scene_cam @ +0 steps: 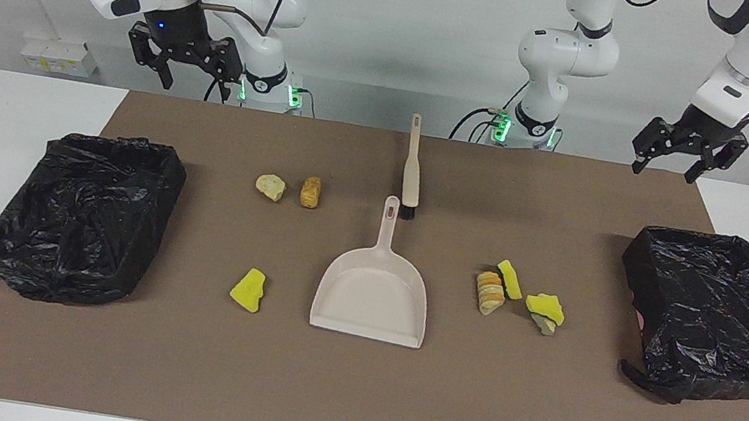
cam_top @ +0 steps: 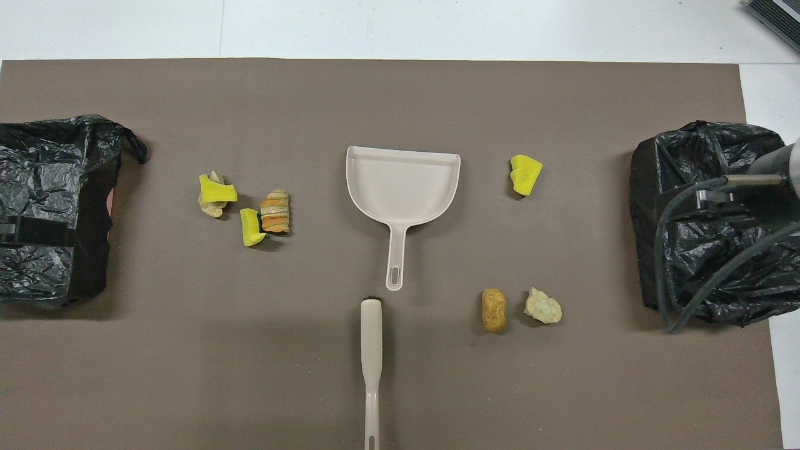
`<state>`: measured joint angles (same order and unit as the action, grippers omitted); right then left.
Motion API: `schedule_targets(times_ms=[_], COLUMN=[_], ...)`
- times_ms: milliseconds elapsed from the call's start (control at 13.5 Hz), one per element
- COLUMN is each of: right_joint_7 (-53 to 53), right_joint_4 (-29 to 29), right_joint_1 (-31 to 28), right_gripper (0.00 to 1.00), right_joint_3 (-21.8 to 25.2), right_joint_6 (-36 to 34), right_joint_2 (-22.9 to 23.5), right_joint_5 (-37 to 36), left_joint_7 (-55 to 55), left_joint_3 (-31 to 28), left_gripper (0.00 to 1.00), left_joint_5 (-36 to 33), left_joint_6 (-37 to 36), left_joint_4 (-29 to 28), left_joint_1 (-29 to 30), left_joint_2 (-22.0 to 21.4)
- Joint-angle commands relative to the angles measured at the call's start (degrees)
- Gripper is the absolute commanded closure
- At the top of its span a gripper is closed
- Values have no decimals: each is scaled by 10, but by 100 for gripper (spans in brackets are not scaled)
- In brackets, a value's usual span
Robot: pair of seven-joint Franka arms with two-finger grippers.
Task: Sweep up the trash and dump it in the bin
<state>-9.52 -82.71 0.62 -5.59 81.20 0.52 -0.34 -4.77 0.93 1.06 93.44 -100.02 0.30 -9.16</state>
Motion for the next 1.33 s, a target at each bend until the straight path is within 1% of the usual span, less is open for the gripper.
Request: schedule_targets(times_ms=[0, 518, 1036, 1258], right_joint_7=[-1, -1, 5, 5], right_joint_4=[-13, -14, -14, -12], right_joint_1=[-8, -9, -13, -16], right_gripper=[0, 0, 0, 0], right_joint_3=[-2, -1, -1, -1], right_joint_6=[11, 20, 19, 24], right_joint_2=[-8, -8, -8, -5], right_joint_5=[17, 18, 18, 18], left_joint_7=[0, -5, -1, 6], left_joint_3=[2, 2, 8, 9], left_gripper=[0, 0, 0, 0], left_joint_5=[-4, -4, 2, 3], left_joint_6=[-8, -10, -6, -6], left_joint_4=[7, 8, 7, 3], left_joint_1=[4, 4, -11, -35], left_joint_2=[-1, -1, -1, -2])
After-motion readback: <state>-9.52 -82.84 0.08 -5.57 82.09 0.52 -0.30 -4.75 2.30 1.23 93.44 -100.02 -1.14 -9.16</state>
